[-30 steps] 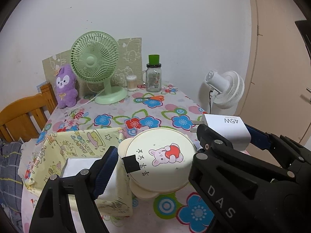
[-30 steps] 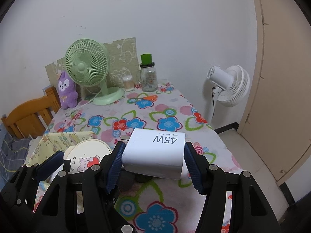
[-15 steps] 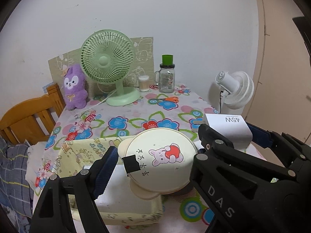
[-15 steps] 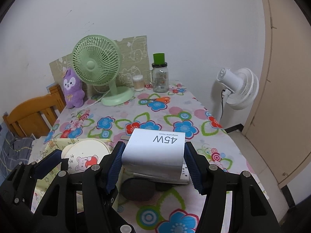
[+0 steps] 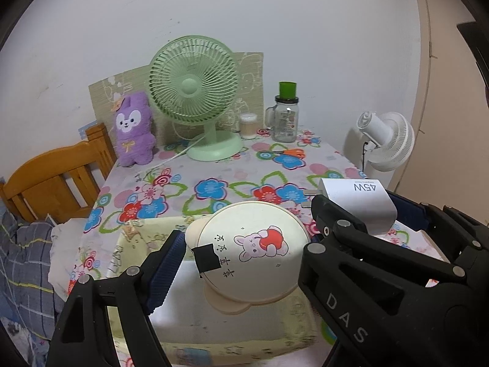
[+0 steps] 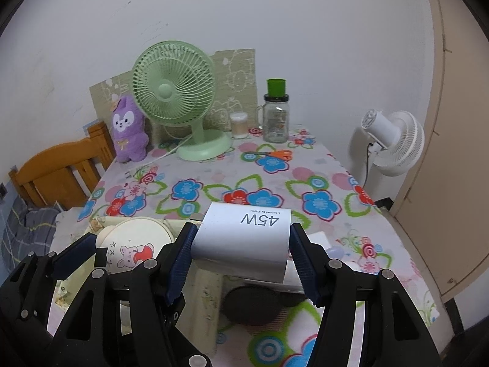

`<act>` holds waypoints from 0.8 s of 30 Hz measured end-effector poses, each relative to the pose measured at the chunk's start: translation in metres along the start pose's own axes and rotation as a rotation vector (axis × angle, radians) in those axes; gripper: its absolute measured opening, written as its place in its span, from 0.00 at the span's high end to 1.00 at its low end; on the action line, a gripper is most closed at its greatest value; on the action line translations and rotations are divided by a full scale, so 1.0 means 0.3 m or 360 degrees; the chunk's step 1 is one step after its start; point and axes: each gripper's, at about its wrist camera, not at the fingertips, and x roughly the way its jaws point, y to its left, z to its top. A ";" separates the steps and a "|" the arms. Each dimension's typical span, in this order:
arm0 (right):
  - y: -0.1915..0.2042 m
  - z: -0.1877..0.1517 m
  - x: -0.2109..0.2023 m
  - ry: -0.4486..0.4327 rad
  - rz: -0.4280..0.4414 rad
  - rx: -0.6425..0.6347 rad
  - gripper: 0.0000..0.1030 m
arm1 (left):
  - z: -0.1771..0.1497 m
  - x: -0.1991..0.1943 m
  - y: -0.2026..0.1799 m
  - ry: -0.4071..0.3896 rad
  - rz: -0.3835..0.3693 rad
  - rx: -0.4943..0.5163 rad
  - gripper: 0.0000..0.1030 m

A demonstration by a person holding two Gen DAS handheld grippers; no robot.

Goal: Organize rigid objects
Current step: 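Lift the charger with the right tool while the left tool carries the coaster over the basket, then lower the charger into the yellow basket while the left tool releases the coaster inside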

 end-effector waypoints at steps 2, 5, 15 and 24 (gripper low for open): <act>0.025 0.002 0.014 0.0008 0.0012 -0.0004 0.38 | 0.000 0.010 0.027 0.0010 0.0008 -0.0003 0.19; 0.059 0.005 0.034 0.0024 0.0026 -0.0011 0.38 | -0.003 0.023 0.061 0.0026 0.0016 -0.0010 0.19; 0.175 0.007 0.121 0.0090 0.0069 -0.0052 0.38 | -0.009 0.077 0.164 0.0093 0.0035 -0.0007 0.19; 0.239 0.002 0.200 0.0156 0.0078 -0.0068 0.38 | -0.015 0.143 0.228 0.0175 0.0024 0.0010 0.19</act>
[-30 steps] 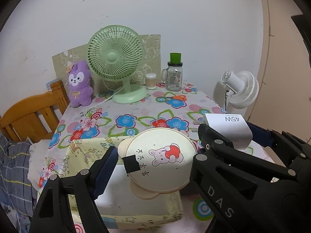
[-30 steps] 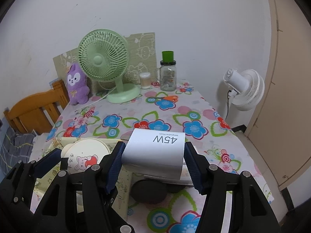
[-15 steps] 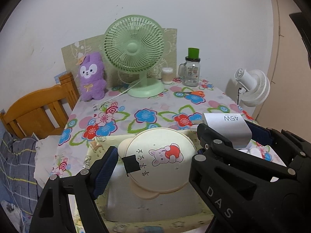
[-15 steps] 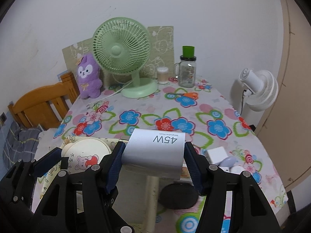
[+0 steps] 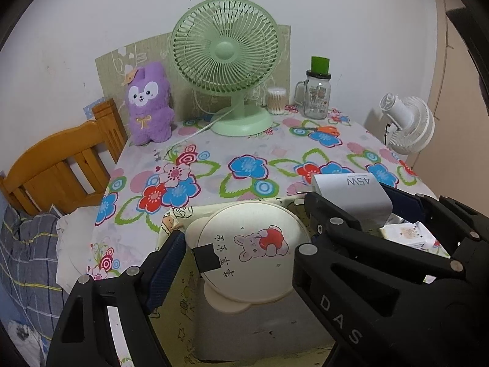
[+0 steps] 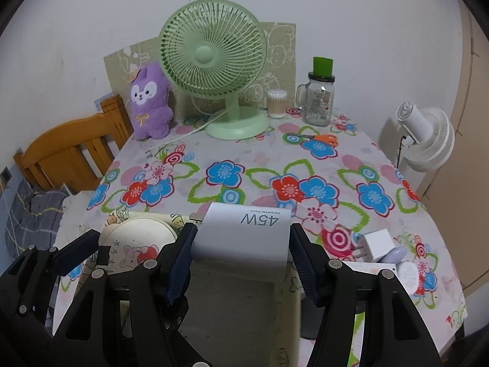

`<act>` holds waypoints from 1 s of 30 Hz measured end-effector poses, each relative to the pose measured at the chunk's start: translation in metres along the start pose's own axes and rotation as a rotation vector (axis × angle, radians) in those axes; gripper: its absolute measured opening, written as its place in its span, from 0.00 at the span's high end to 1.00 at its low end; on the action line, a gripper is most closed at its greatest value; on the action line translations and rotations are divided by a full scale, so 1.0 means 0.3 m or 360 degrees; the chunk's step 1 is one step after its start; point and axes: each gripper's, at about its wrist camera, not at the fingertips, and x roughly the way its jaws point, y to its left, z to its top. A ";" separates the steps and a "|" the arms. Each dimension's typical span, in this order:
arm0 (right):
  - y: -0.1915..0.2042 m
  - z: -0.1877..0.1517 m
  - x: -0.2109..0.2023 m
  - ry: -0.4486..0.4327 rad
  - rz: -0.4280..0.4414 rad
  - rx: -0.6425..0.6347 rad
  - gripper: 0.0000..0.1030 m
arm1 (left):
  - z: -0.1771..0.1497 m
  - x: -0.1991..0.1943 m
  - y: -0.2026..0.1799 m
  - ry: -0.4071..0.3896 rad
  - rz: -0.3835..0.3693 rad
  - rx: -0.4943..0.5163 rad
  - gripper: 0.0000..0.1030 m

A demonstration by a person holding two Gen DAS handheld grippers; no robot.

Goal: Organize rigid objects
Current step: 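Lower the charger into the yellow basket while the left tool releases the coaster inside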

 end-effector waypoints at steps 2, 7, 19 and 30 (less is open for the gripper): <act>0.005 -0.001 0.016 0.0017 -0.0002 -0.0001 0.38 | -0.004 0.016 0.008 0.0021 -0.0004 -0.0004 0.19; 0.015 -0.011 0.053 0.0045 -0.0025 -0.0004 0.38 | -0.014 0.051 0.019 0.0075 -0.0022 -0.0015 0.18; 0.018 -0.026 0.088 0.0080 -0.0081 0.0002 0.38 | -0.039 0.103 0.042 0.0221 -0.0071 -0.0110 0.14; 0.020 -0.030 0.048 0.0084 0.0005 -0.0006 0.26 | -0.034 0.044 0.031 0.0147 0.0003 -0.0092 0.03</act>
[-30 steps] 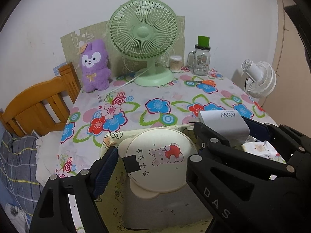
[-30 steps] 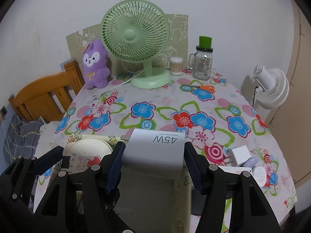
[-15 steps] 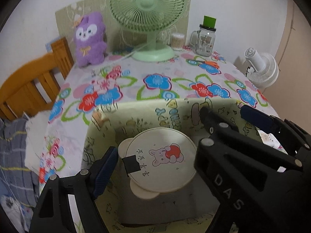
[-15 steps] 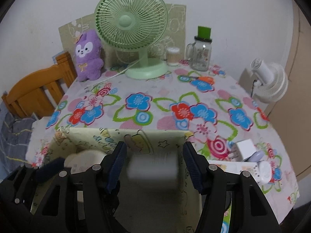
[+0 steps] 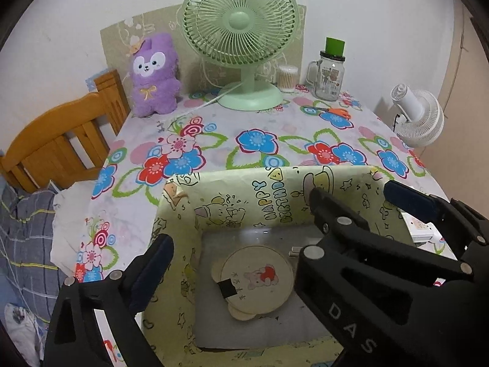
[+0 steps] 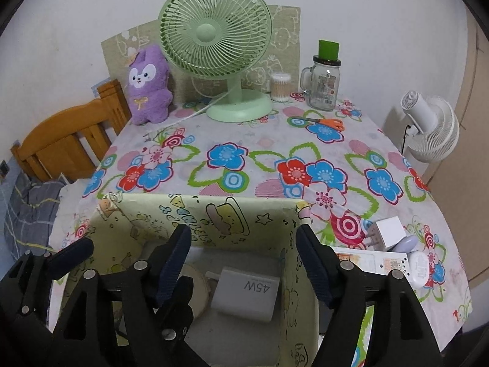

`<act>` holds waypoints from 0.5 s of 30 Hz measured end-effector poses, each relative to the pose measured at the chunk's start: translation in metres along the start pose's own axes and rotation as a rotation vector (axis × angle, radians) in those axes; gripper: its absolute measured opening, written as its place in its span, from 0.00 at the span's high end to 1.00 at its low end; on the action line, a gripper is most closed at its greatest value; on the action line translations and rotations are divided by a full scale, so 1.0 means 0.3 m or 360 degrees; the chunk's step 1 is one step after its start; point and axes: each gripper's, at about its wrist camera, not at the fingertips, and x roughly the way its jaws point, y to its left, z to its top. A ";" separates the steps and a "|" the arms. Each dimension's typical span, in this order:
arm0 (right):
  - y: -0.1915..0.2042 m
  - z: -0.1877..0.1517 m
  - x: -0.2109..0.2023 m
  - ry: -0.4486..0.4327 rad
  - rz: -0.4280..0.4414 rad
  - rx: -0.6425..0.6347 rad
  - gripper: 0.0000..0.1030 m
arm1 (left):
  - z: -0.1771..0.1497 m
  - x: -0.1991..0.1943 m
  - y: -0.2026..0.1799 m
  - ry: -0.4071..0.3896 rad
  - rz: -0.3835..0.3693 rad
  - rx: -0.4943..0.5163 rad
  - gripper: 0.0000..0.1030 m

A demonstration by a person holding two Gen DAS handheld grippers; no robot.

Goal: Organize rigid objects
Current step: 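Lower the charger into the yellow basket while the left tool releases the coaster inside, then withdraw both tools from the basket toward the remaining items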

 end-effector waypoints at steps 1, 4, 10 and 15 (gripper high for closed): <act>0.000 0.000 -0.009 -0.0008 -0.0003 -0.0002 0.22 | 0.000 -0.006 -0.001 -0.0002 0.0000 -0.0002 0.03; 0.002 -0.002 -0.049 -0.0069 -0.0052 -0.0025 0.14 | -0.003 -0.037 -0.009 -0.0031 -0.0007 0.0001 0.02; -0.017 0.001 -0.112 -0.0104 -0.0054 -0.0050 0.13 | -0.003 -0.094 -0.036 -0.0098 -0.0013 0.0013 0.02; -0.036 0.002 -0.163 -0.0132 -0.0057 -0.0053 0.12 | -0.004 -0.138 -0.062 -0.0139 -0.0018 0.0002 0.02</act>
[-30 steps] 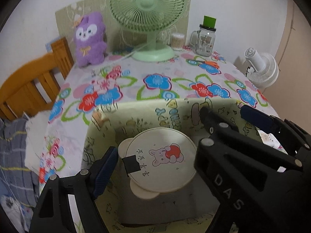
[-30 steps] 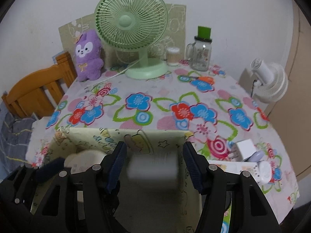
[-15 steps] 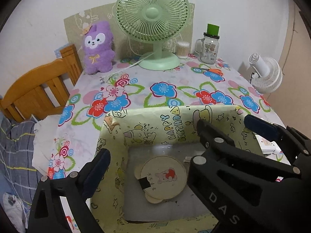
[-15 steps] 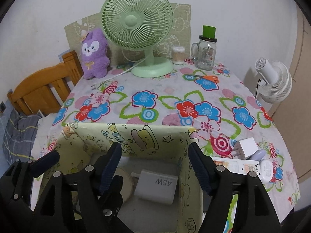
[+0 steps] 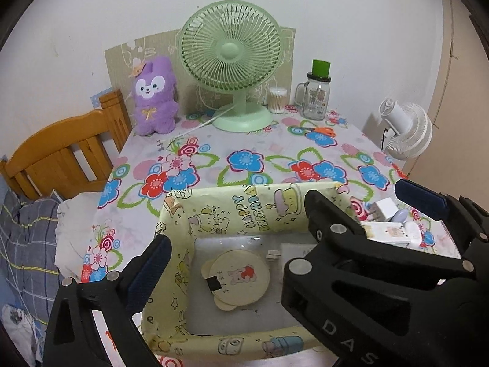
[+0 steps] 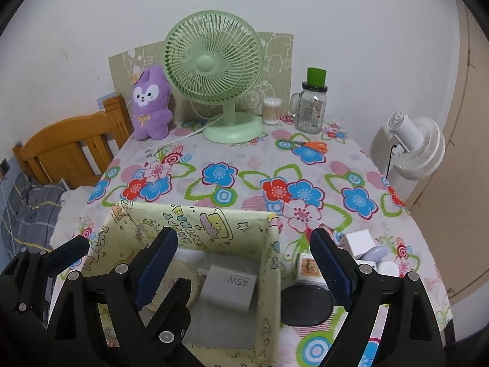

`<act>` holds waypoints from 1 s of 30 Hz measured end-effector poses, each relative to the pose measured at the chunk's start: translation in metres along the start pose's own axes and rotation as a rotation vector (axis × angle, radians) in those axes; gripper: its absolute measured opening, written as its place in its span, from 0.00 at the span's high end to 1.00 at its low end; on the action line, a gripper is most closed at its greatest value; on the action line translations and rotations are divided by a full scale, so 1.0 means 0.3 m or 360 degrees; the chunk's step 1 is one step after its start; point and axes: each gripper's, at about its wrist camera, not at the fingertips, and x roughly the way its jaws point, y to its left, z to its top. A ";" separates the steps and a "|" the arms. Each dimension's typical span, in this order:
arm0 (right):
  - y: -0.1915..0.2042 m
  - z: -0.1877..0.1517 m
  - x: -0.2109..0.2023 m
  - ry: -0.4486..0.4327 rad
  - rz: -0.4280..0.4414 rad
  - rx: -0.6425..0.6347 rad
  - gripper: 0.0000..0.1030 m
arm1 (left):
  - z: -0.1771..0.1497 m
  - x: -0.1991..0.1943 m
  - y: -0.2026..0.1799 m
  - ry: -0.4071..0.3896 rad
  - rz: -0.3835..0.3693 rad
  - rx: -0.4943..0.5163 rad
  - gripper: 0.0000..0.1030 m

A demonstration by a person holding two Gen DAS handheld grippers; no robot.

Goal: Organize rigid objects
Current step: 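Withdraw both tools from the basket toward the remaining items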

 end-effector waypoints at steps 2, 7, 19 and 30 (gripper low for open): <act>-0.008 0.002 -0.019 -0.0011 -0.0005 -0.0007 0.12 | -0.002 -0.015 -0.011 -0.0011 -0.0002 -0.0005 0.02; -0.026 0.000 -0.053 -0.0031 -0.0010 -0.0013 0.11 | -0.003 -0.047 -0.038 -0.0035 0.0000 -0.0006 0.02; -0.103 -0.007 -0.119 -0.0062 -0.0015 0.0009 0.11 | -0.003 -0.096 -0.122 -0.0083 0.0000 0.0002 0.02; -0.185 -0.002 -0.166 -0.0084 -0.0032 0.0016 0.10 | 0.005 -0.128 -0.199 -0.0116 -0.0022 -0.0010 0.02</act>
